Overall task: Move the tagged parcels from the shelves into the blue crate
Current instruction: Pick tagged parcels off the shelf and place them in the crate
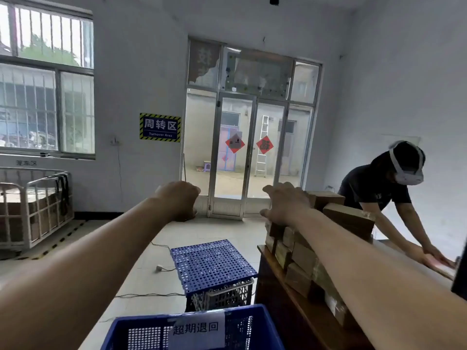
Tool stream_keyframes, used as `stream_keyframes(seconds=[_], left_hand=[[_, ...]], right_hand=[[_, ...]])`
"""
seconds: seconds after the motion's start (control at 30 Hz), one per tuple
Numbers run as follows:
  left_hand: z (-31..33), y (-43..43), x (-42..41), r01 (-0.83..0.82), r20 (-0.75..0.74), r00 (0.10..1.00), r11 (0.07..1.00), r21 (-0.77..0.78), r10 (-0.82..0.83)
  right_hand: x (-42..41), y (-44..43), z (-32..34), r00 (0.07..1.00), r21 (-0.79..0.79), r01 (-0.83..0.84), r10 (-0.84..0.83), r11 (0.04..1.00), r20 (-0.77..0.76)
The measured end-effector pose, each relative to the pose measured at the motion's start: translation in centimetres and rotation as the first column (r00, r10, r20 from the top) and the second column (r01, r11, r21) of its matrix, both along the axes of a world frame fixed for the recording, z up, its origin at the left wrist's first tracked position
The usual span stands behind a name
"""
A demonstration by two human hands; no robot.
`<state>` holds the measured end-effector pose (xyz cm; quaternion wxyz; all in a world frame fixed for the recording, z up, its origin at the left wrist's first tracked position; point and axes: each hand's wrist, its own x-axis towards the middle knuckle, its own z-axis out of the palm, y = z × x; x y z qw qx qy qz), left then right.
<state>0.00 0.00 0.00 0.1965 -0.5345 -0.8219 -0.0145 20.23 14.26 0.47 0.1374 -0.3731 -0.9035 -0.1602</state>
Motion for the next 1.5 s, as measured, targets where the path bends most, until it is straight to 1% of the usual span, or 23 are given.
stream_keyframes(seconds=[0.23,0.47,0.6,0.77,1.0,1.2,1.5], left_hand=[[-0.7,4.0,3.7,0.172,-0.023,0.985,0.985,0.001,-0.172],[-1.7,7.8,10.2,0.326,-0.013,0.945,0.945,-0.008,-0.326],[-1.9,9.7,15.1,0.436,0.012,0.900,0.900,-0.003,-0.436],[-1.8,12.2,22.0,0.567,0.054,0.822,0.823,0.009,-0.567],[-1.3,15.5,33.3,0.675,0.076,0.733,0.737,0.042,-0.676],[-2.0,19.2,41.3,0.736,0.052,0.674,0.676,0.045,-0.737],[-3.8,25.4,49.7,0.772,0.061,0.634,0.636,0.010,-0.771]], right_hand=[[4.9,0.5,-0.7,0.992,0.001,0.128,-0.128,0.992,-0.009],[12.3,0.5,-1.7,0.960,0.002,0.279,-0.279,0.960,-0.014],[17.2,0.2,-1.9,0.933,-0.035,0.358,-0.359,0.933,-0.036],[24.3,0.0,-2.0,0.894,0.019,0.444,-0.441,0.896,-0.078],[34.9,0.2,-1.6,0.813,0.032,0.581,-0.582,0.813,-0.005],[42.7,1.5,-2.0,0.765,0.016,0.643,-0.644,0.765,0.036],[50.5,5.9,-3.8,0.714,-0.032,0.699,-0.697,0.714,0.064]])
